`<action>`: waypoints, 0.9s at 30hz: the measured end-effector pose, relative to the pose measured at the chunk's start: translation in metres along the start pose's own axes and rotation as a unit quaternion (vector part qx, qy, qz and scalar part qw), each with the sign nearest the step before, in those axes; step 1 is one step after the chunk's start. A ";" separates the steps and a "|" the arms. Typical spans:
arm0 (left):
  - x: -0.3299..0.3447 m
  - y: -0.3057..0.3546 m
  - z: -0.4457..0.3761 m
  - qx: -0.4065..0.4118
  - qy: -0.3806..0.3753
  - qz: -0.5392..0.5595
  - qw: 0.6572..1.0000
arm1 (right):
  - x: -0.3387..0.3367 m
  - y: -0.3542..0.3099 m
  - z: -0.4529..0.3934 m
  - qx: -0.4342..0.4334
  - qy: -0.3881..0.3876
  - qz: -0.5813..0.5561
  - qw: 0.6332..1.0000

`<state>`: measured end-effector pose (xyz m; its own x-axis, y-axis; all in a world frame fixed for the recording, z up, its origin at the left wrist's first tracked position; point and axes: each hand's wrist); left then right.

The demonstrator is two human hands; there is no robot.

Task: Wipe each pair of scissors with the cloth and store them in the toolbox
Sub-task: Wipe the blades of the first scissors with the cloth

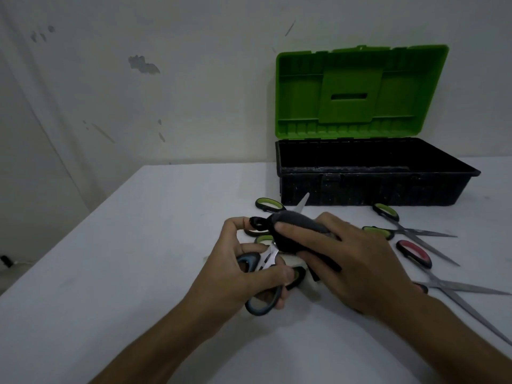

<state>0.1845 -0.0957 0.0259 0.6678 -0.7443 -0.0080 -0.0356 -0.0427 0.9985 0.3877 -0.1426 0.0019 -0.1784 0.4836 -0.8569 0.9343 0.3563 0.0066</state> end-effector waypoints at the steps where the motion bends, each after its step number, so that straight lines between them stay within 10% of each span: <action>1: 0.001 0.001 0.001 -0.001 -0.004 -0.004 1.000 | 0.000 0.001 -0.001 0.007 0.018 0.005 1.000; 13: -0.005 0.017 -0.052 0.024 -0.040 -0.125 0.991 | -0.032 0.064 0.001 0.255 0.080 -0.074 0.961; 27: -0.016 0.053 -0.305 0.023 -0.100 -0.469 0.877 | -0.081 0.189 -0.049 0.302 -0.100 0.037 0.947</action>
<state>0.3987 0.1170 0.0953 0.2747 -0.4689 -0.8394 0.4274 -0.7225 0.5434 0.5634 -0.0748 0.0978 -0.1009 0.3071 -0.9463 0.9586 -0.2244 -0.1751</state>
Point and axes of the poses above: each hand's wrist, its own z-axis away from the middle knuckle, its own x-axis out of the palm, y = z × x, and after that the axes turned 11 degrees about -y, right-handed
